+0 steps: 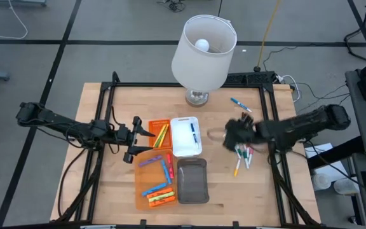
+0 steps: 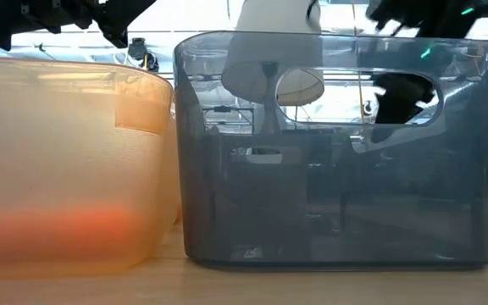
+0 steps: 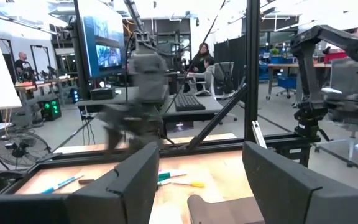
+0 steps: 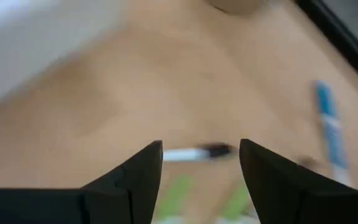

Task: Pick & Place Markers
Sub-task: Put the light blue marker pen into the white bin

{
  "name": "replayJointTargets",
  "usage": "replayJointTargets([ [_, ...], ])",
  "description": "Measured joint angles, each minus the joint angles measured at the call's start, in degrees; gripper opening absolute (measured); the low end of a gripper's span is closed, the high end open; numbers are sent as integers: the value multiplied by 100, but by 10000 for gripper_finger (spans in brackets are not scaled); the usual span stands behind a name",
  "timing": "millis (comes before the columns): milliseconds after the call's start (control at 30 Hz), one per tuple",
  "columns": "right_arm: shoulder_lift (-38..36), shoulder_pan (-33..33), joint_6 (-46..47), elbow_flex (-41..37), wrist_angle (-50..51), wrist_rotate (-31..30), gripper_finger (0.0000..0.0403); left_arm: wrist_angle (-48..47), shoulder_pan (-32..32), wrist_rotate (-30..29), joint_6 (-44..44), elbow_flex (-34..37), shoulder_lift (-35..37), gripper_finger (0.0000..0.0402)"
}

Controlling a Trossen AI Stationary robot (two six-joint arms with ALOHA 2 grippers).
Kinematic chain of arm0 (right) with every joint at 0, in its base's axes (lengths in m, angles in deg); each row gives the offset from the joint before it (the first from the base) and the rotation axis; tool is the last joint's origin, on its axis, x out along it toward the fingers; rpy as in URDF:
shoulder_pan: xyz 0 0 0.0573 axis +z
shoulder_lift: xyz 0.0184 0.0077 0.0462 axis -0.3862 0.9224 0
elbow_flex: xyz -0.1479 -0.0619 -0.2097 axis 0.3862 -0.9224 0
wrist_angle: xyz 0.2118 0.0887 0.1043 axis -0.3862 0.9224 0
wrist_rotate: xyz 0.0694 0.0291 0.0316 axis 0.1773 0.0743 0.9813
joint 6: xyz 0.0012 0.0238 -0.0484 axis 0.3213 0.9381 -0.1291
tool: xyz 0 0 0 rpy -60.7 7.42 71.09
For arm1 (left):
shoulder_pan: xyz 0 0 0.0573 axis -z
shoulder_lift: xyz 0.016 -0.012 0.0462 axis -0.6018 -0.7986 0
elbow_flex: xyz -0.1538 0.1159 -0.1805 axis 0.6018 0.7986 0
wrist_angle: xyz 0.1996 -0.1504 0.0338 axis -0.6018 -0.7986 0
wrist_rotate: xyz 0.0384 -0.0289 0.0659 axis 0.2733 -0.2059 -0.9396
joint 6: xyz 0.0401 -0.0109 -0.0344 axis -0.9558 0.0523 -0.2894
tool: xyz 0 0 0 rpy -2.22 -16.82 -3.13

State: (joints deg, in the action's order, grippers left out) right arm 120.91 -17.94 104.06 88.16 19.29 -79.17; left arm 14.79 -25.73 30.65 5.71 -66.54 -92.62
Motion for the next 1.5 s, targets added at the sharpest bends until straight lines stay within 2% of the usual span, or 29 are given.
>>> replayJointTargets([
  [67,-29,-772,-201,47,102,71,201,-23,0,-23,0,0,0,237],
  [200,14,-2187,-1027,-57,-309,691,201,-40,0,-48,-2,0,0,237],
  [300,67,-3063,-1229,-116,-742,1192,201,-40,0,-52,-4,0,0,237],
  [400,135,-3740,-1219,-120,-835,1509,201,-43,0,-122,-10,0,-2,237],
  [533,269,-4340,-1224,-121,-760,1637,201,-53,-51,-149,-24,0,0,237],
  [633,419,-4539,-1224,-123,-762,1606,201,-57,-107,-151,-20,0,0,237],
  [867,760,-4749,-1314,-641,-1541,976,201,-77,-122,-151,26,0,0,237],
  [1167,776,-5182,-1492,-1145,-2154,1200,201,-82,-160,-153,20,0,0,237],
  [1500,754,-5207,-2021,-1846,-3011,1340,201,-79,-155,-153,28,0,-2,237],
])
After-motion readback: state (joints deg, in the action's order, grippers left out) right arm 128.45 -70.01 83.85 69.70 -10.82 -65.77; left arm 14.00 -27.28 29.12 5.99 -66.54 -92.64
